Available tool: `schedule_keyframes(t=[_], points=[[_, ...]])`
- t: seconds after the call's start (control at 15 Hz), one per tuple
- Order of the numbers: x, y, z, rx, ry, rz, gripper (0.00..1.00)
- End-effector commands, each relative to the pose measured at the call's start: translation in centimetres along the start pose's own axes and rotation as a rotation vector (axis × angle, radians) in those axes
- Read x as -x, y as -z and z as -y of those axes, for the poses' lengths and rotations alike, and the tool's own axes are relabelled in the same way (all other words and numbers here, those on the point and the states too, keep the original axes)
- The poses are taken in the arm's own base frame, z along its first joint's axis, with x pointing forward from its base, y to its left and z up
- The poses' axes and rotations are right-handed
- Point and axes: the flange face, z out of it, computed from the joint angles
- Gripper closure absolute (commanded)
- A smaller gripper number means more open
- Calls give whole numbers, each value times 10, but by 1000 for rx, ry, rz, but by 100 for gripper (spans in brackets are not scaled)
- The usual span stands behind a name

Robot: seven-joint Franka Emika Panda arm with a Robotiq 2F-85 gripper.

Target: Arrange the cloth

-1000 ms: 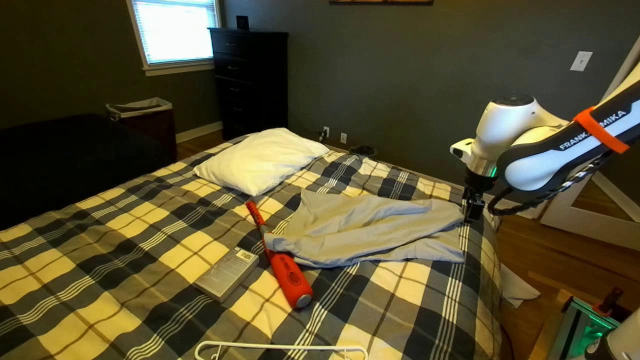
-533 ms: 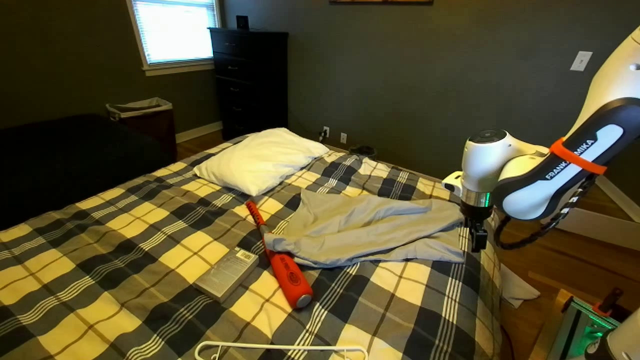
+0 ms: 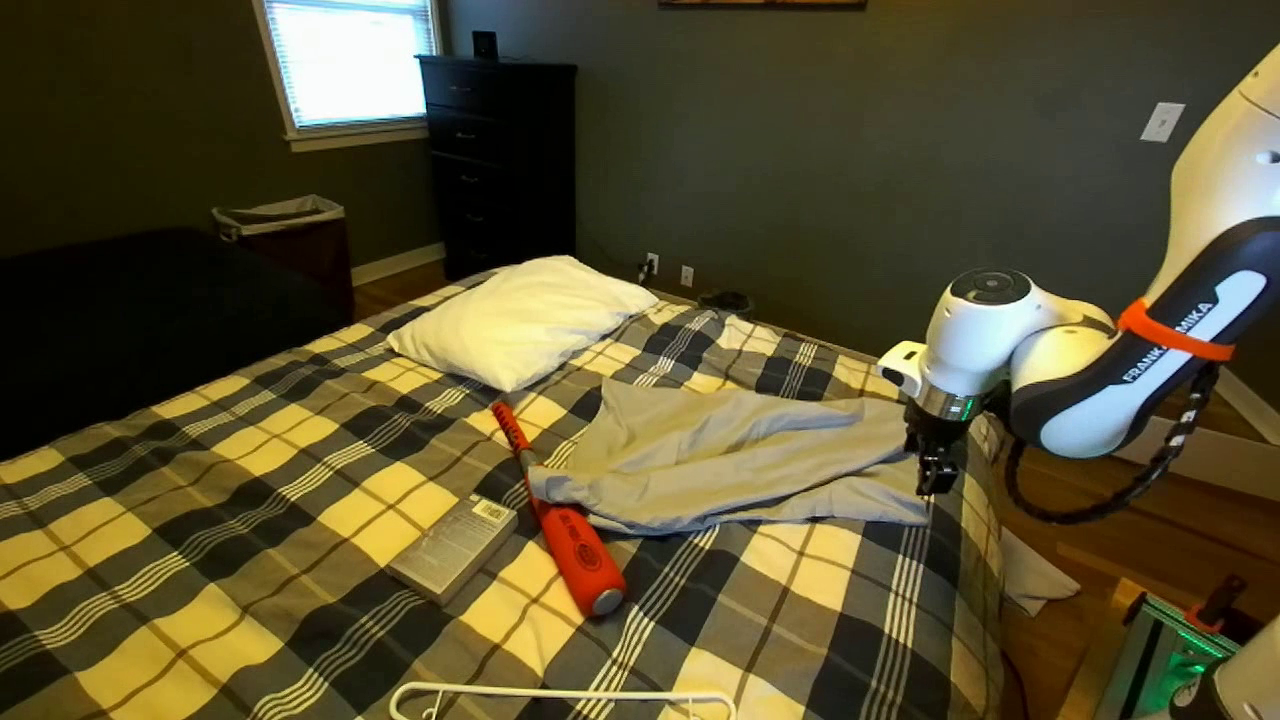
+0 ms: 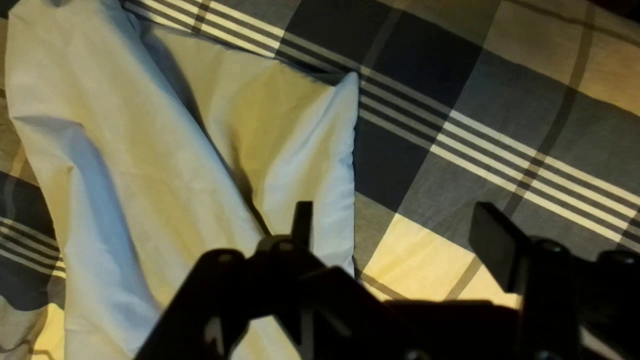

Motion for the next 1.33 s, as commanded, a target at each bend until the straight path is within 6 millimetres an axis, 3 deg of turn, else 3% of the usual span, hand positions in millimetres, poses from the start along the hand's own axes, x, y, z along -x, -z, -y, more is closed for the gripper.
schedule_keyframes(t=[0.0,0.07,0.27,0.4,0.8,1.0,1.27], points=[[6,-30,9,-7,5,-14,37],[7,-34,7,1,6,-20,27],[9,-46,-4,31,-16,-30,14],[9,-58,-15,42,-37,-36,11],[-14,-112,-32,31,-12,-60,22],[-25,-145,-26,3,-9,-41,32],[-35,-172,-7,-36,3,-24,34]])
